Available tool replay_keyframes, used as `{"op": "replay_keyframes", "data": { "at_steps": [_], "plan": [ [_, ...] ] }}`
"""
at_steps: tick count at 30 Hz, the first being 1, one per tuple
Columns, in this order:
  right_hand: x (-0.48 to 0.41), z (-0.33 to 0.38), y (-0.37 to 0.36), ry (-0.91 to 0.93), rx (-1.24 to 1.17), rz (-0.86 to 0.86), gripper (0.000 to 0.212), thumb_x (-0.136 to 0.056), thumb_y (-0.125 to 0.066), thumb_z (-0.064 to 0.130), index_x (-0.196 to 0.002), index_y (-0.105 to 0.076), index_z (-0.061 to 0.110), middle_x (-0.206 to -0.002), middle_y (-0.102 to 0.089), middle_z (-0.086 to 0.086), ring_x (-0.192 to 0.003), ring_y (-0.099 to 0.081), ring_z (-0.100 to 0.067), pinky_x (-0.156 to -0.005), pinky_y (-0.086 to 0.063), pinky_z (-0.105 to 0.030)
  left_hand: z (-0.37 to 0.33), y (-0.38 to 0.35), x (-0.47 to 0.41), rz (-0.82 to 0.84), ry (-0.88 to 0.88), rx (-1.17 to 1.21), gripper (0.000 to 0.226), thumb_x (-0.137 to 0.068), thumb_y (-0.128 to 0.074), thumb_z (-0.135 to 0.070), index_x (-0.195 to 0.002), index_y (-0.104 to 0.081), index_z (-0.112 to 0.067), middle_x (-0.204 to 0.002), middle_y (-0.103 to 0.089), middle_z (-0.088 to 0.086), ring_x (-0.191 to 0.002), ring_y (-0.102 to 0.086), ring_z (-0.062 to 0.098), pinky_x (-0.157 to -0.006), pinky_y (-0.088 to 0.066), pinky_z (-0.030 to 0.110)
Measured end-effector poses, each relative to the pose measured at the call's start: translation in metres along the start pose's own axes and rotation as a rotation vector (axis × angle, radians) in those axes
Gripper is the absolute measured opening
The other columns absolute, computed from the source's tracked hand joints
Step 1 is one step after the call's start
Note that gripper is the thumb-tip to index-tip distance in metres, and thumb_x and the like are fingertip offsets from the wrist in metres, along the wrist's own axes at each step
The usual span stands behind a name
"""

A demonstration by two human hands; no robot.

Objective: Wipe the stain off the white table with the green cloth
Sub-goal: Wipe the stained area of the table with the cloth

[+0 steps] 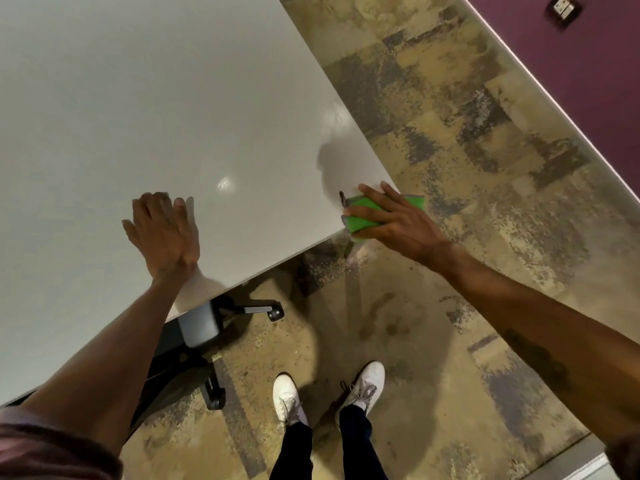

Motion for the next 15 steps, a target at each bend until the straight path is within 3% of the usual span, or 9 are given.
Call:
{"op": "replay_keyframes", "data": {
  "at_steps": [6,9,12,14,15],
  "plan": [
    [0.047,-0.044,0.01,-0.292,-0.181,-0.103,0.038,-0.079,-0.077,0.002,-0.111,-0.076,0.024,-0.146,-0.054,-0.005,-0.139,-0.04,-0.047,-0.112,-0.036,-0.062,-0.002,-0.004,0.0,0.073,-0.028,-0.15,0.051,-0.108,-0.019,-0.041,-0.135,-0.047,-0.009,-0.139,-0.049,0.01,-0.13,-0.042,0.03,-0.107,-0.035,0.05],
    [0.07,-0.052,0.003,-0.597,-0.333,-0.112,0.041,-0.083,-0.073,0.005,-0.119,-0.072,0.025,-0.15,-0.05,-0.003,-0.139,-0.044,-0.037,-0.108,-0.045,-0.055,-0.003,-0.002,0.0,0.056,-0.018,-0.099,0.048,-0.107,-0.025,-0.04,-0.134,-0.049,-0.008,-0.138,-0.052,0.011,-0.129,-0.044,0.03,-0.106,-0.035,0.049],
    [0.087,-0.063,-0.003,-1.12,-0.829,-0.26,0.046,-0.085,-0.068,0.008,-0.127,-0.067,0.029,-0.151,-0.048,0.001,-0.133,-0.051,-0.019,-0.111,-0.044,-0.037,-0.002,-0.003,0.0,0.056,-0.026,-0.106,0.049,-0.107,-0.024,-0.04,-0.134,-0.05,-0.009,-0.138,-0.052,0.01,-0.128,-0.045,0.029,-0.104,-0.035,0.047],
    [0.083,-0.066,-0.003,-1.316,-1.246,-0.392,0.043,-0.085,-0.069,0.012,-0.125,-0.069,0.028,-0.135,-0.064,0.0,-0.109,-0.066,-0.016,-0.094,-0.055,-0.034,-0.001,-0.003,-0.002,0.035,-0.005,-0.046,0.049,-0.106,-0.026,-0.041,-0.133,-0.051,-0.01,-0.136,-0.054,0.01,-0.127,-0.047,0.03,-0.106,-0.036,0.048],
    [0.077,-0.069,-0.003,-1.331,-1.405,-0.366,0.041,-0.084,-0.072,0.014,-0.123,-0.07,0.027,-0.12,-0.072,-0.001,-0.093,-0.07,-0.018,-0.086,-0.058,-0.036,-0.001,-0.001,-0.002,0.018,0.015,0.001,0.049,-0.105,-0.027,-0.043,-0.132,-0.052,-0.011,-0.135,-0.055,0.01,-0.126,-0.048,0.03,-0.107,-0.037,0.049]
  ]
}}
Point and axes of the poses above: each hand's wrist, its own x-axis away from the middle knuckle, its own y-axis out of the back of the hand, z = x × y, the point moved 5 cm from there along -x, towards the middle knuckle
